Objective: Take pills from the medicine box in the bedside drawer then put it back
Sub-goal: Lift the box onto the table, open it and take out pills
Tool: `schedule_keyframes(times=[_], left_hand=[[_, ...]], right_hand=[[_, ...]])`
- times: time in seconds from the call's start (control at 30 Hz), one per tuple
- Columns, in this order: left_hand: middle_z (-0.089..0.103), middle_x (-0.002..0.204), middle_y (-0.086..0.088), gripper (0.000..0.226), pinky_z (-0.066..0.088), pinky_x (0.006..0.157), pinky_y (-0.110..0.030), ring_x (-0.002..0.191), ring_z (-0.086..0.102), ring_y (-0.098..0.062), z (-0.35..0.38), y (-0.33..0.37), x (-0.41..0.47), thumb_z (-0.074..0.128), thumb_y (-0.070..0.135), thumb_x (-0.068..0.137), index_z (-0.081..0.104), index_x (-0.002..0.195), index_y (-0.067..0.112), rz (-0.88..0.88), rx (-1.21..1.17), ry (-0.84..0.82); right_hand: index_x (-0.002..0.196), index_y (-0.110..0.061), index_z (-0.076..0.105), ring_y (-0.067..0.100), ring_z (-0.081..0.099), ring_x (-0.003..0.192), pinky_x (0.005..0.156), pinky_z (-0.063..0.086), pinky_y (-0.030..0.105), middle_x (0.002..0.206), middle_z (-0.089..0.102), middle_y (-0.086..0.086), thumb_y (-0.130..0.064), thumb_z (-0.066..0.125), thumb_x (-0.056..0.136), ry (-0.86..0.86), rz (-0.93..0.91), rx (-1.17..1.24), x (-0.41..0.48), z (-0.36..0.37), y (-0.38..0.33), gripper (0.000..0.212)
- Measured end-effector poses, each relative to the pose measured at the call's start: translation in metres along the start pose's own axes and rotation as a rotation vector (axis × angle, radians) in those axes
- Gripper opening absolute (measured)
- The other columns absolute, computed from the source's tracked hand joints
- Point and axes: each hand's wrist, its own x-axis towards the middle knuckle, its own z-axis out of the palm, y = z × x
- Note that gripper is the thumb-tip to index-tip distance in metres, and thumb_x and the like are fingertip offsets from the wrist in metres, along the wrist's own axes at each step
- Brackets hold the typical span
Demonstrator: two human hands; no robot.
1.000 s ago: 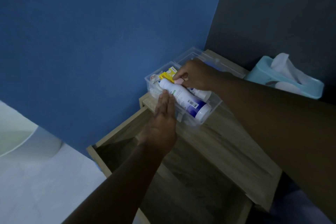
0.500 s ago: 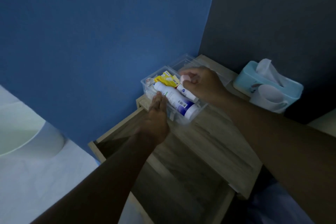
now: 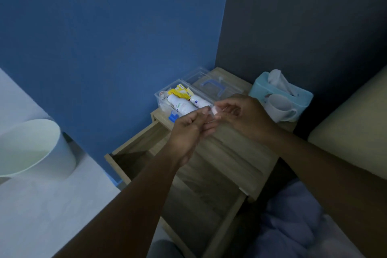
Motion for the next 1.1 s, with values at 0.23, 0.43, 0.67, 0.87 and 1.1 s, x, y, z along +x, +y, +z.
schedule_keyframes(times=[0.23,0.43,0.67,0.87,1.1], left_hand=[[0.074,0.097,-0.017,0.027,0.06,0.085,-0.03,0.085,0.074,-0.019,0.013,-0.006,-0.016,0.055,0.015,0.098,0.068,0.107,-0.007,-0.095,-0.23,-0.013],[0.073,0.094,-0.016,0.028,0.059,0.073,-0.02,0.081,0.073,-0.013,0.02,-0.017,-0.021,0.051,0.014,0.1,0.066,0.104,-0.01,-0.151,-0.43,0.007],[0.074,0.104,-0.014,0.026,0.059,0.078,-0.021,0.088,0.074,-0.013,0.015,-0.024,-0.016,0.053,0.013,0.098,0.066,0.107,-0.007,-0.162,-0.474,0.008],[0.065,0.118,-0.019,0.033,0.055,0.092,-0.024,0.101,0.066,-0.016,0.015,-0.032,-0.015,0.053,0.016,0.098,0.061,0.117,-0.011,-0.166,-0.412,0.015],[0.061,0.133,-0.023,0.039,0.047,0.105,-0.032,0.128,0.056,-0.026,0.015,-0.033,-0.016,0.05,0.017,0.1,0.057,0.127,-0.01,-0.17,-0.398,-0.003]], right_hand=[[0.105,-0.015,0.078,0.003,0.066,0.083,0.074,0.051,0.01,0.092,0.069,-0.005,-0.015,0.078,0.083,0.035,-0.09,-0.027,-0.022,0.0,-0.002,0.022],[0.111,-0.007,0.076,0.007,0.069,0.093,0.082,0.052,0.011,0.104,0.072,0.003,-0.005,0.078,0.082,-0.021,-0.156,0.045,-0.027,-0.003,-0.001,0.029],[0.126,-0.026,0.064,0.004,0.066,0.114,0.1,0.053,0.025,0.122,0.069,-0.006,-0.019,0.083,0.079,-0.153,0.112,0.367,-0.028,-0.015,-0.001,0.052],[0.103,-0.023,0.08,-0.001,0.072,0.083,0.078,0.059,0.024,0.089,0.077,-0.01,-0.039,0.075,0.083,-0.119,0.014,-0.011,-0.023,-0.008,-0.002,0.026],[0.115,-0.028,0.074,-0.01,0.068,0.092,0.085,0.056,0.018,0.104,0.075,-0.017,-0.061,0.075,0.069,-0.187,0.108,-0.032,-0.018,-0.003,-0.003,0.057]])
